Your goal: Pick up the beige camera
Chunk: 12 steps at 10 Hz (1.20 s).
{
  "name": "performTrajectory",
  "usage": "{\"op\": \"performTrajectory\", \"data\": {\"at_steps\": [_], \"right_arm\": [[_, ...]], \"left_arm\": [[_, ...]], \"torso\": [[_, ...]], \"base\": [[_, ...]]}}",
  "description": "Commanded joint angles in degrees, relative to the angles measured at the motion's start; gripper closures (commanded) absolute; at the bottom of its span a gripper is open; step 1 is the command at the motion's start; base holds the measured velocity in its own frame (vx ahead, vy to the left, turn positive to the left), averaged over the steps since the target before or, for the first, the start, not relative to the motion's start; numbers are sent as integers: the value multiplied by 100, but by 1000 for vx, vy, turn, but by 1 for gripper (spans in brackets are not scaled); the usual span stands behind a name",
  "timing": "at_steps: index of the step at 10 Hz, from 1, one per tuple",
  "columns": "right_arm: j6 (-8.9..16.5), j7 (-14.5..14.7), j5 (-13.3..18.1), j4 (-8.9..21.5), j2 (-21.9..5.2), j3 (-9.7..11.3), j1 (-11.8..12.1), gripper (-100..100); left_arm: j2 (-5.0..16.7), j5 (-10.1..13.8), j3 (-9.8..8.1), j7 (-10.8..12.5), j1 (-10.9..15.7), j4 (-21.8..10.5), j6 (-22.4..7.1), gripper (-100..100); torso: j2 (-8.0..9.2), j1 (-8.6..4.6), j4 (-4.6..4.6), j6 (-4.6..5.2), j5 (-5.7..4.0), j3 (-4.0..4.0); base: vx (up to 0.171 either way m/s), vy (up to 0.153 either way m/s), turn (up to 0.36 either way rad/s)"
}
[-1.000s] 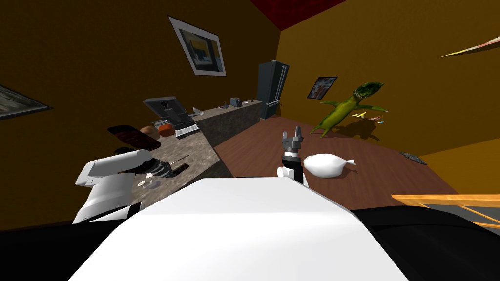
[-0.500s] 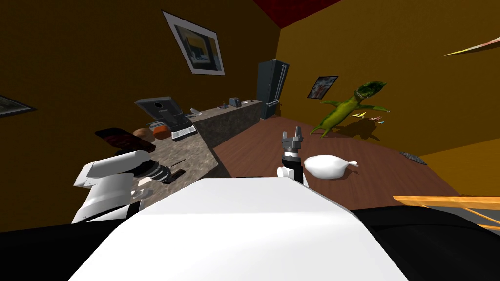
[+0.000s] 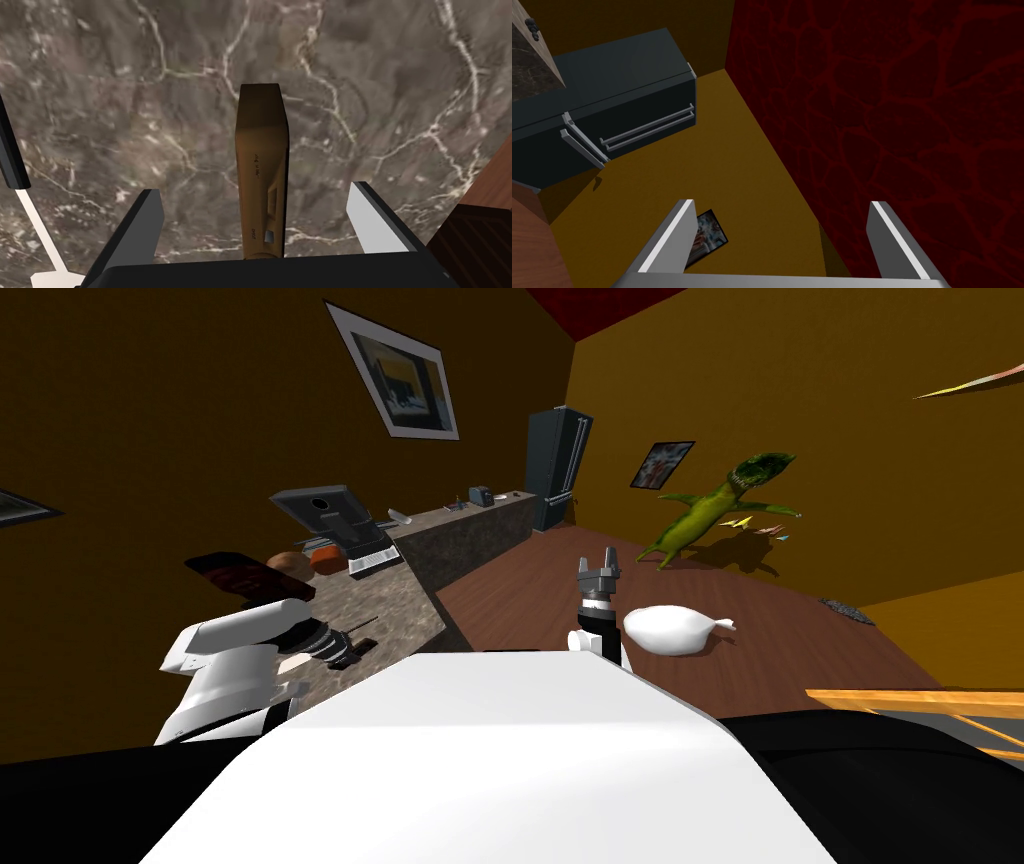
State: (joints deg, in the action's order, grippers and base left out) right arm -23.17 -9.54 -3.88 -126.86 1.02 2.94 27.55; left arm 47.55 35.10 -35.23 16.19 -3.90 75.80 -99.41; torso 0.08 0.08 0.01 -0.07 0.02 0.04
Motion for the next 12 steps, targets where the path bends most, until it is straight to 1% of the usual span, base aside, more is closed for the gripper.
{"op": "performTrajectory", "data": {"at_steps": [1,2,3,7,8,9,10,11,12], "right_arm": [[0,0,0,0,0,0,0,0],[0,0,0,0,0,0,0,0],[0,0,0,0,0,0,0,0],[0,0,0,0,0,0,0,0],[0,0,0,0,0,0,0,0],[0,0,0,0,0,0,0,0],[0,0,0,0,0,0,0,0],[0,0,0,0,0,0,0,0],[0,0,0,0,0,0,0,0]], "left_arm": [[-73,-64,74,-30,27,-133,185,-100],[-50,-41,49,-11,19,-72,102,-100],[-56,-46,55,-12,20,-79,125,100],[-57,-45,54,-7,18,-82,116,100],[-57,-45,54,-7,18,-82,116,0],[32,16,-11,14,14,32,-48,100],[67,43,-39,28,10,87,-126,100],[38,19,-11,17,18,42,-52,100],[45,23,-16,22,19,55,-75,0]], "torso": [[0,0,0,0,0,0],[0,0,0,0,0,0],[1,-2,0,0,-1,1],[0,1,1,3,0,1],[0,1,1,3,-1,0],[0,1,1,3,-1,0],[1,-4,3,3,-5,2],[2,-7,3,2,-6,2],[1,-4,2,1,-2,1]], "base": [[0,10,-3],[0,0,0],[0,0,0],[0,0,0],[0,0,0],[-2,-8,1],[-1,-9,2],[0,0,0],[0,0,0]]}}
